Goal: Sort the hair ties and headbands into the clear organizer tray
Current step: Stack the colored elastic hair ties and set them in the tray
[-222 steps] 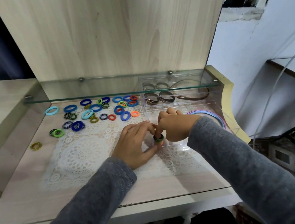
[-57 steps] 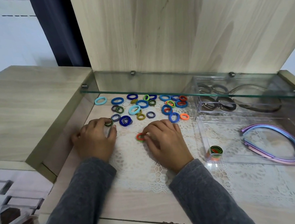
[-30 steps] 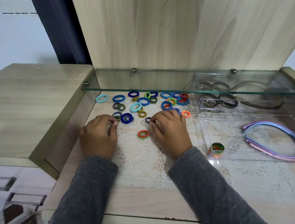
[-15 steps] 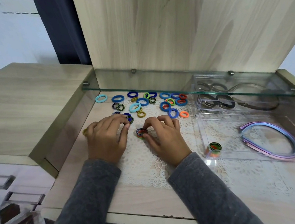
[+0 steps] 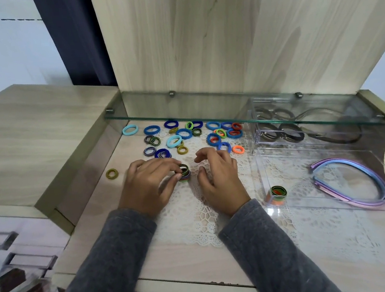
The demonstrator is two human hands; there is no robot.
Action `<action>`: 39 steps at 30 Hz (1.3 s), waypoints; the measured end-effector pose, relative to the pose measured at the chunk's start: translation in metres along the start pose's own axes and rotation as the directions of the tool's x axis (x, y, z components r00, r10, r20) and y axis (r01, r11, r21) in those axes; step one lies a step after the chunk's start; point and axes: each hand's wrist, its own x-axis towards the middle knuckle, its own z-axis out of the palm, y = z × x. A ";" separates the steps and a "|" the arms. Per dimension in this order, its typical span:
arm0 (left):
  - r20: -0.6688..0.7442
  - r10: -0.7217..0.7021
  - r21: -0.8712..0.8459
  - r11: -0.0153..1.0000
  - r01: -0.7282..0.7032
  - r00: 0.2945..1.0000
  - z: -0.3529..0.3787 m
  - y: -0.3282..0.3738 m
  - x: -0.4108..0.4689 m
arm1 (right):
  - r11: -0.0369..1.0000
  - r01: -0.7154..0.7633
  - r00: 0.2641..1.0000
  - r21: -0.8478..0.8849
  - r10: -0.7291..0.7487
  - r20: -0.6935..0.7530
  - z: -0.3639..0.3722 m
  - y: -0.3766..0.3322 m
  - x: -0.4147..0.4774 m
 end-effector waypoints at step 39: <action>0.407 -0.575 0.403 0.810 0.425 0.710 0.017 -0.011 0.009 | 0.937 0.174 0.978 -0.304 -0.129 0.162 0.009 0.000 0.003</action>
